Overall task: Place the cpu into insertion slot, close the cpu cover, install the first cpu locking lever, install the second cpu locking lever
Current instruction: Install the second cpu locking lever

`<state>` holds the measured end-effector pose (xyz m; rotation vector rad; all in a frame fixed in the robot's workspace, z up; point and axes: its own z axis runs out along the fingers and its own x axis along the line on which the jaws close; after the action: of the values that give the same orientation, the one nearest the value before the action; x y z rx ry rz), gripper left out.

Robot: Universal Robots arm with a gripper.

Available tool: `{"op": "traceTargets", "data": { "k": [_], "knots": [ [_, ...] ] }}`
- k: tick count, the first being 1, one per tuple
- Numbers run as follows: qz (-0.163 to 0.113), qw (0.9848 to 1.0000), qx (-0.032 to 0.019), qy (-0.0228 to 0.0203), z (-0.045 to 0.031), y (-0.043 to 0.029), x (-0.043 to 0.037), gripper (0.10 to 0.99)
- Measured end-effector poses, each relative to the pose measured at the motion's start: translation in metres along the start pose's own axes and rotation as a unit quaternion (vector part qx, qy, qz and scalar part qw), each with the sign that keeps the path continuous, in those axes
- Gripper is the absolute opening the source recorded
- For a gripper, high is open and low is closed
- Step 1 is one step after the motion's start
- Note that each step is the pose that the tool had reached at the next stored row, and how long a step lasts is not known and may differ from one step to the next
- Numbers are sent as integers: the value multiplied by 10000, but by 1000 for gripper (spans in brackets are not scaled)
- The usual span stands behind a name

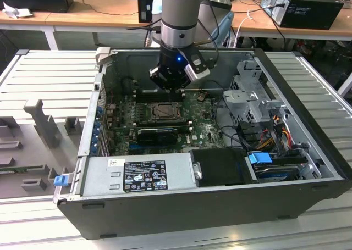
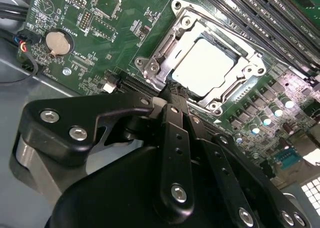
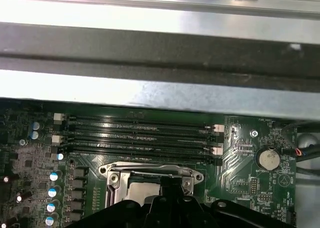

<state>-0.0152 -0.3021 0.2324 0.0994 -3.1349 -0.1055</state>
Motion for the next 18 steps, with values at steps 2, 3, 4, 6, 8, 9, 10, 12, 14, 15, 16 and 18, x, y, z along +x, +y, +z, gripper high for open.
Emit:
{"op": "traceTargets", "data": {
  "k": [2,3,4,6,8,9,10,12,14,15,16,18],
  "knots": [
    [1,10000,1,0,-2,-30,2,106],
    [1,10000,1,0,-4,-45,3,106],
    [1,10000,1,0,-4,-56,3,106],
    [1,10000,1,0,-6,-80,5,106],
    [1,10000,1,0,-7,-96,6,106],
    [1,10000,1,0,-7,-102,6,106],
    [1,10000,3,0,-8,-112,7,106],
    [1,10000,3,0,-9,-123,8,106],
    [1,10000,3,0,-10,-139,9,106],
    [1,10000,3,0,-10,-144,9,106],
    [1,10000,3,0,-11,-150,9,106],
    [2,10000,5,1,-19,-153,10,106]
  ]
}}
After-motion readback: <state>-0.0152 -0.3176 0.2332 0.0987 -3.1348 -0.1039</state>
